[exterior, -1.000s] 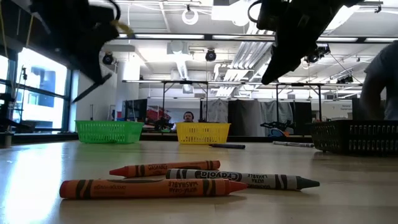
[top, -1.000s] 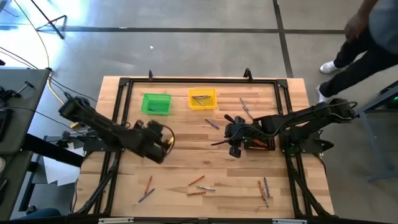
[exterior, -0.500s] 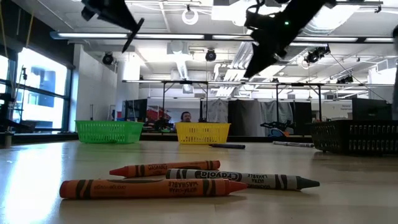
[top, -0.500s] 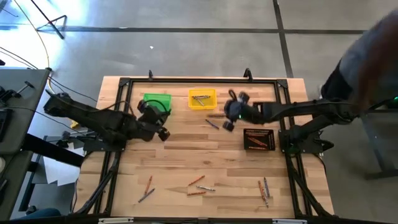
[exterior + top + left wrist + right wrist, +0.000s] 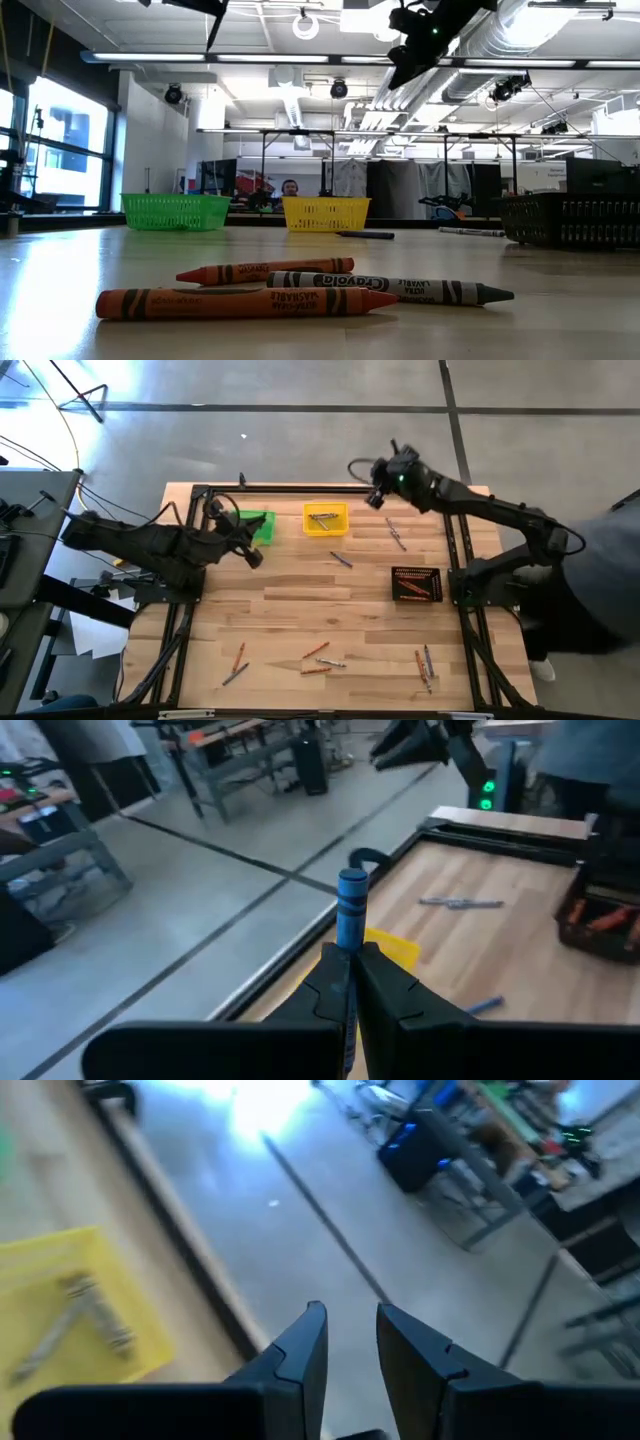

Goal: Sort crayons
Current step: Put the blue crayon into the green bin

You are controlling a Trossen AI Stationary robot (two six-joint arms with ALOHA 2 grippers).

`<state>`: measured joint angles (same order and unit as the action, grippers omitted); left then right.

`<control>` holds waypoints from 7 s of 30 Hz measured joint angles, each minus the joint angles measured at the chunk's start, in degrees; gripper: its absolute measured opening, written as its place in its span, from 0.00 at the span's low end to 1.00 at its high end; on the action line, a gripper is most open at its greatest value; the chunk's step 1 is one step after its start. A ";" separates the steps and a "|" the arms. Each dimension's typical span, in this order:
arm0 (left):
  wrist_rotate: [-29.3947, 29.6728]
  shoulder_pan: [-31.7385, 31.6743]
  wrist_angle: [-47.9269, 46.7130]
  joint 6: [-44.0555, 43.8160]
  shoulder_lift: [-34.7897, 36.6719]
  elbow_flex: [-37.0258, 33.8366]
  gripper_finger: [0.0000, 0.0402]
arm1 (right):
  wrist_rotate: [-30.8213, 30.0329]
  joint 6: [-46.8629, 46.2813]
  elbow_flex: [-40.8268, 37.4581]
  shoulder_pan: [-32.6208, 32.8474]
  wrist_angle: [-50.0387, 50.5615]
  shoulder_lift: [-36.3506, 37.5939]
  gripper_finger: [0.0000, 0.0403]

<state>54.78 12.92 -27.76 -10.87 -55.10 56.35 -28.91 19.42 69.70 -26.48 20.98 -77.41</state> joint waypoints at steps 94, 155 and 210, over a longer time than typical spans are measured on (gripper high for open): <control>-26.78 -44.04 9.84 -3.89 -6.53 -22.96 0.21 | 33.57 -13.47 0.67 5.20 11.83 -11.32 0.21; -48.17 -21.36 15.55 2.80 2.07 -22.90 0.22 | 25.95 -41.75 0.69 15.62 11.33 -31.45 0.21; -39.05 -20.58 40.96 10.61 -0.58 -22.92 0.22 | 22.49 -17.36 0.67 14.25 -26.20 -20.09 0.00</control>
<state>15.73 -7.66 13.21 -0.25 -55.68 33.43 -6.41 2.07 70.37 -12.23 -5.22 -97.49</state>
